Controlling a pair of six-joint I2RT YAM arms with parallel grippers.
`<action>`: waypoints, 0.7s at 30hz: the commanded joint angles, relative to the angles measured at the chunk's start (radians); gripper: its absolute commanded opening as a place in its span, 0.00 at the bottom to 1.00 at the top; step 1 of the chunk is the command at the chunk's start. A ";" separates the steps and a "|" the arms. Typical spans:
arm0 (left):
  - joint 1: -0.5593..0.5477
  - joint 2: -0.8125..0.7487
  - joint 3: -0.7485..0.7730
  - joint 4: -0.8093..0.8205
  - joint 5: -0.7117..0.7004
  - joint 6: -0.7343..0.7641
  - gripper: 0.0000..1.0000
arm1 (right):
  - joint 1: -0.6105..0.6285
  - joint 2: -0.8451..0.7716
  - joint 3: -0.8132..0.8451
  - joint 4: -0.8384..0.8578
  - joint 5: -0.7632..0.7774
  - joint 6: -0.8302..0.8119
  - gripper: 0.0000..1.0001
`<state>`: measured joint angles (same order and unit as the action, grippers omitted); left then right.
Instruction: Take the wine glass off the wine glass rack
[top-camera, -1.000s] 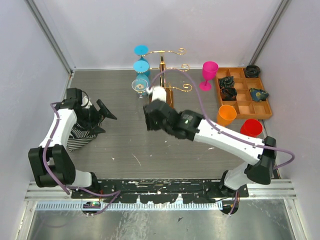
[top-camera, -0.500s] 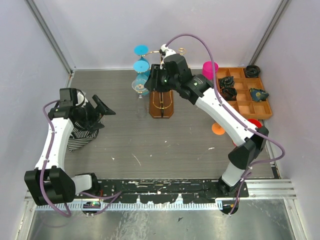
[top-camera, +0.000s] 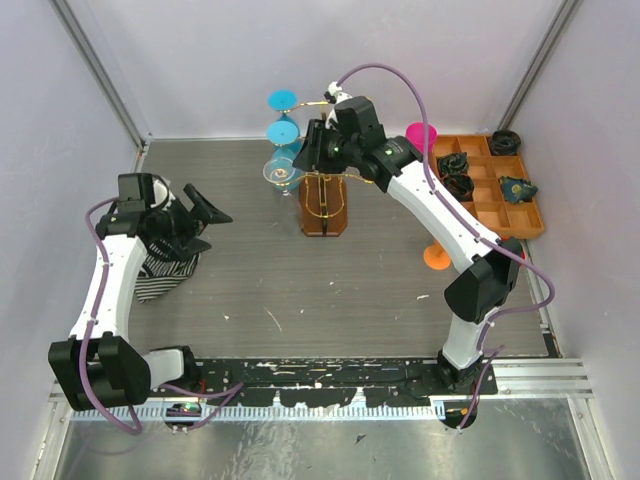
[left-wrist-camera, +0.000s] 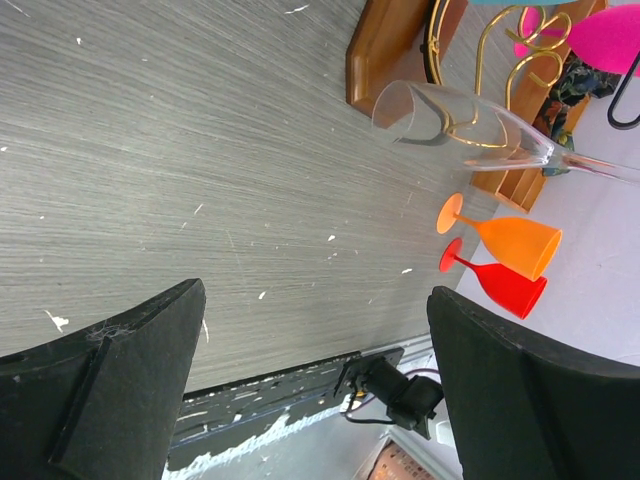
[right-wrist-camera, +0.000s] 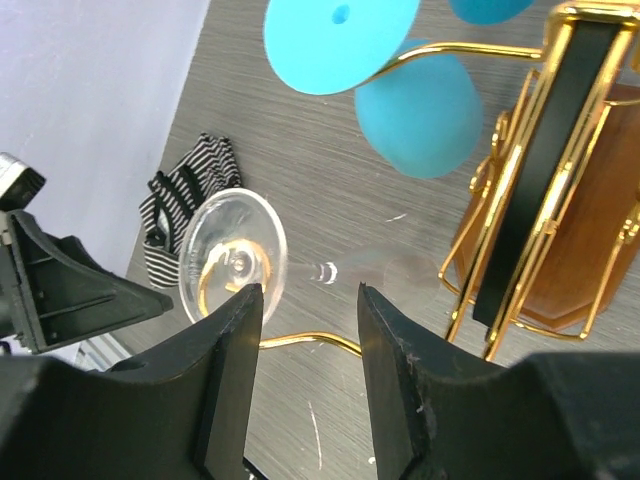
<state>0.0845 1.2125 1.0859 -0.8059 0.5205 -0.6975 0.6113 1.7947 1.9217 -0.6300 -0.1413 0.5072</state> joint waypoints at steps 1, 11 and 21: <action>-0.002 -0.013 0.034 0.027 0.033 -0.020 1.00 | -0.007 -0.009 0.003 0.119 -0.090 0.019 0.48; -0.003 -0.013 0.039 0.023 0.041 -0.025 1.00 | -0.007 0.022 0.000 0.142 -0.126 0.035 0.48; -0.003 -0.011 0.041 0.014 0.045 -0.020 1.00 | -0.010 0.046 -0.002 0.144 -0.150 0.040 0.48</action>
<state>0.0841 1.2125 1.0866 -0.7975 0.5343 -0.7185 0.6064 1.8374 1.9106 -0.5385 -0.2508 0.5335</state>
